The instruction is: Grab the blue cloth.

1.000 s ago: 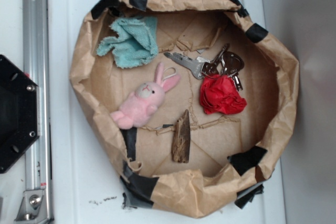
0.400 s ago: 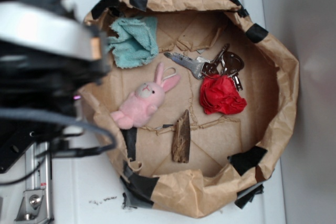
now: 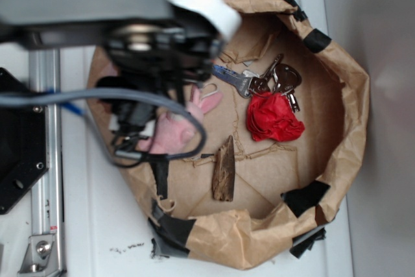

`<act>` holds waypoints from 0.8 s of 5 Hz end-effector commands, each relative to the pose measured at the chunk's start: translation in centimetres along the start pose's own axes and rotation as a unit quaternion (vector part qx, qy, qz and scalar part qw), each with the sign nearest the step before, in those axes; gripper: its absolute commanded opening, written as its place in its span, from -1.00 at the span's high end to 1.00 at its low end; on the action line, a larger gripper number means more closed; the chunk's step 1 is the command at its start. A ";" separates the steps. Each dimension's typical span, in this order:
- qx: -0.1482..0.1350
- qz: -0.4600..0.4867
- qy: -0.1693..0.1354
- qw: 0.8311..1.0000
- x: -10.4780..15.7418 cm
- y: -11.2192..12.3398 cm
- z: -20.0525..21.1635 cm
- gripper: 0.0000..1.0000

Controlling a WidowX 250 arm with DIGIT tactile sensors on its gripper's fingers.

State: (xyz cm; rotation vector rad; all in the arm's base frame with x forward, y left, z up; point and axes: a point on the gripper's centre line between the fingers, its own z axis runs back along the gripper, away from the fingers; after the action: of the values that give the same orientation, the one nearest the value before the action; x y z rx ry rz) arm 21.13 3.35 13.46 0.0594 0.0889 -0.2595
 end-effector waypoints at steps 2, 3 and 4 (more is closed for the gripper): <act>0.033 -0.053 -0.001 0.998 3.9 -0.2 -5.5 -1.00; 0.030 -0.066 -0.018 0.997 2.6 1.0 -6.4 -1.00; 0.026 -0.049 -0.021 0.998 0.3 3.7 -6.4 -1.00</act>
State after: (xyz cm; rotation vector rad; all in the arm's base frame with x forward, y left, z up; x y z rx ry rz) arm 21.61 7.20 6.42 0.0856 0.0823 -0.3731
